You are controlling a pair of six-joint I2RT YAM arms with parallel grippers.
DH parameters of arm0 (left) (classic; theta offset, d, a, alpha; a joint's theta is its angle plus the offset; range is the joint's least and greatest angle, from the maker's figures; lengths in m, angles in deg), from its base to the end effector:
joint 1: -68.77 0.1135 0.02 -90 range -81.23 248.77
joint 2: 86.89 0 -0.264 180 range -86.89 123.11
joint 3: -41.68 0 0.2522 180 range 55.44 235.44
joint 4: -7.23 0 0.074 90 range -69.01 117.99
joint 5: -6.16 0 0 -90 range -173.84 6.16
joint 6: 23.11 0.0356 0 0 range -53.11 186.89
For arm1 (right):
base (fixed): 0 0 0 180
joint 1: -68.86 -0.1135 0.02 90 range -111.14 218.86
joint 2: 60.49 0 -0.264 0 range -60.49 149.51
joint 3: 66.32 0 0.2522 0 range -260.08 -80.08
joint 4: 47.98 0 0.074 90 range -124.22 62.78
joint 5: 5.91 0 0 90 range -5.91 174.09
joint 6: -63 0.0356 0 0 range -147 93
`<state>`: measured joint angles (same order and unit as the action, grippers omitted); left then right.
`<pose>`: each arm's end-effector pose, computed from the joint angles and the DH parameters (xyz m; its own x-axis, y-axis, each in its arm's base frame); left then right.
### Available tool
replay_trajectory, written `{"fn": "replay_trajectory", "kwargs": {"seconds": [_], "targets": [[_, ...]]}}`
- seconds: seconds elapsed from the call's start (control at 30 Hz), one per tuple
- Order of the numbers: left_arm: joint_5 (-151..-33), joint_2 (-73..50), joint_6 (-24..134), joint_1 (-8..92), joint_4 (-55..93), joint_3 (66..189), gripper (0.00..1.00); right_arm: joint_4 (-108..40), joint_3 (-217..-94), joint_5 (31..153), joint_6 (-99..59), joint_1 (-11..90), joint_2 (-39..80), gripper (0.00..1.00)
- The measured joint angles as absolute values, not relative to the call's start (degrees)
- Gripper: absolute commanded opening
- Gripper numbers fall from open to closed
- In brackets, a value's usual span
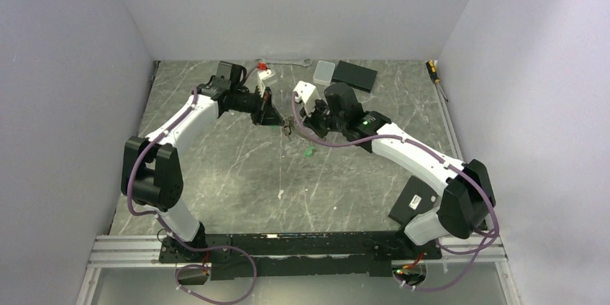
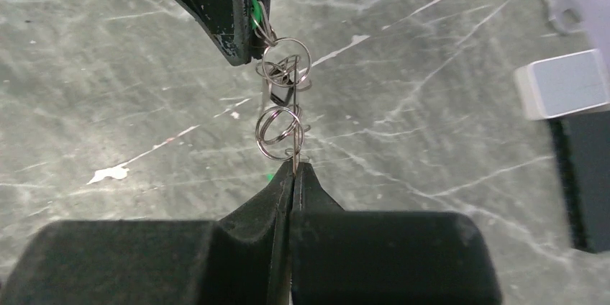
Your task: Remove the keys from the keyring
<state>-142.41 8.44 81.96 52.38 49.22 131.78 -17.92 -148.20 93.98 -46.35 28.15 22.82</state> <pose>0.3354 -0.1303 0.2854 -0.4971 0.2875 -0.8187 0.8620 0.2713 -0.4282 0.2495 0.2227 0.3124 -0.1239 -0.5372 -0.8343 -0.8422 0.5016 -0.1979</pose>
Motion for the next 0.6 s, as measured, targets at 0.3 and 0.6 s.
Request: {"fn": "replay_trajectory", "kwargs": {"seconds": [0.3,0.6], "targets": [[-139.2,8.5,87.5,49.1,55.8,133.0,0.00,-23.4,-140.5,105.1,-39.7,32.1,20.7,0.13],[-137.6,8.5,91.7,47.1,59.3,133.6,0.00,-24.0,-137.5,113.0,-38.4,35.6,19.1,0.52]]}}
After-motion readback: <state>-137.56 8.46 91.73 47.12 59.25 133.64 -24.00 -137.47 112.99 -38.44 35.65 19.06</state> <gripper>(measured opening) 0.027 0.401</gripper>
